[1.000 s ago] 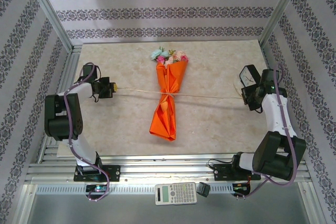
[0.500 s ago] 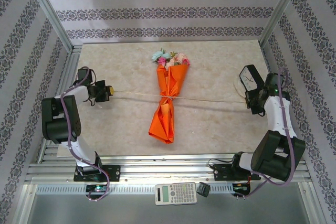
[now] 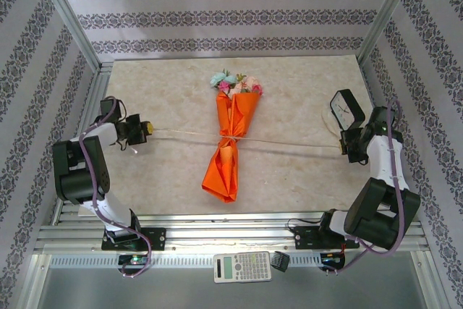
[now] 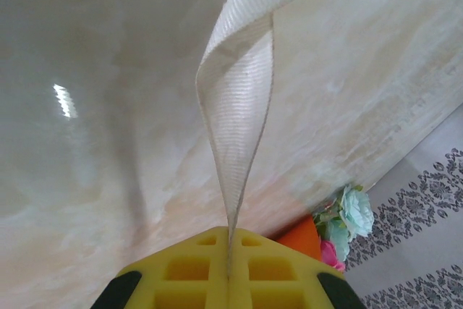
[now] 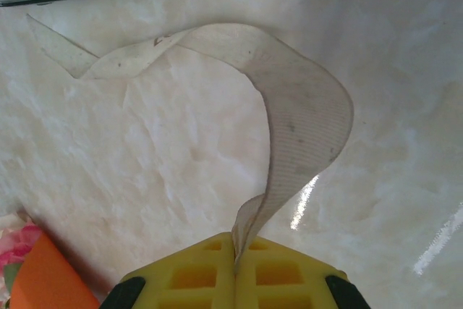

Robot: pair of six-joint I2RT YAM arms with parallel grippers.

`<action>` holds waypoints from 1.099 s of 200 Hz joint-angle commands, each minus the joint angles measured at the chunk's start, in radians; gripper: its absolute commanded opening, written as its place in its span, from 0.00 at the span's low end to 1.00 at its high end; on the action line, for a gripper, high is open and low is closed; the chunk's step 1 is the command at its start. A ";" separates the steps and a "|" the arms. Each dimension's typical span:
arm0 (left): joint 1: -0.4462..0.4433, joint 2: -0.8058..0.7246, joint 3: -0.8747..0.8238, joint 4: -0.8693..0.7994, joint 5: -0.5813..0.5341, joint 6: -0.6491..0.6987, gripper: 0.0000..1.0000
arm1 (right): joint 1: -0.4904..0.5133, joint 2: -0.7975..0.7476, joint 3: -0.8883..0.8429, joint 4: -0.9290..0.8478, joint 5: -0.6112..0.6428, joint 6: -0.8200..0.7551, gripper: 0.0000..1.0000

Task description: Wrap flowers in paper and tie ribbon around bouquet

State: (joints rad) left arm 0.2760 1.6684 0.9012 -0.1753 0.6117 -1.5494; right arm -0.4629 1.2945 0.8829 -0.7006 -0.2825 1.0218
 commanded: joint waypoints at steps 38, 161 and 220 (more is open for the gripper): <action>0.134 -0.042 -0.006 0.047 -0.156 0.008 0.00 | -0.105 0.003 -0.002 0.093 0.232 0.007 0.00; 0.068 -0.019 0.044 0.055 -0.084 0.040 0.00 | -0.075 0.008 -0.044 0.117 0.191 0.031 0.00; -0.196 -0.096 0.076 0.069 0.000 -0.027 0.00 | 0.151 -0.038 -0.097 0.093 0.155 0.134 0.00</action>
State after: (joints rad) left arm 0.1623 1.6375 0.9352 -0.1326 0.6132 -1.5349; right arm -0.3832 1.2842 0.7906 -0.6178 -0.1810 1.1065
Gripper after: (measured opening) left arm 0.046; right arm 0.051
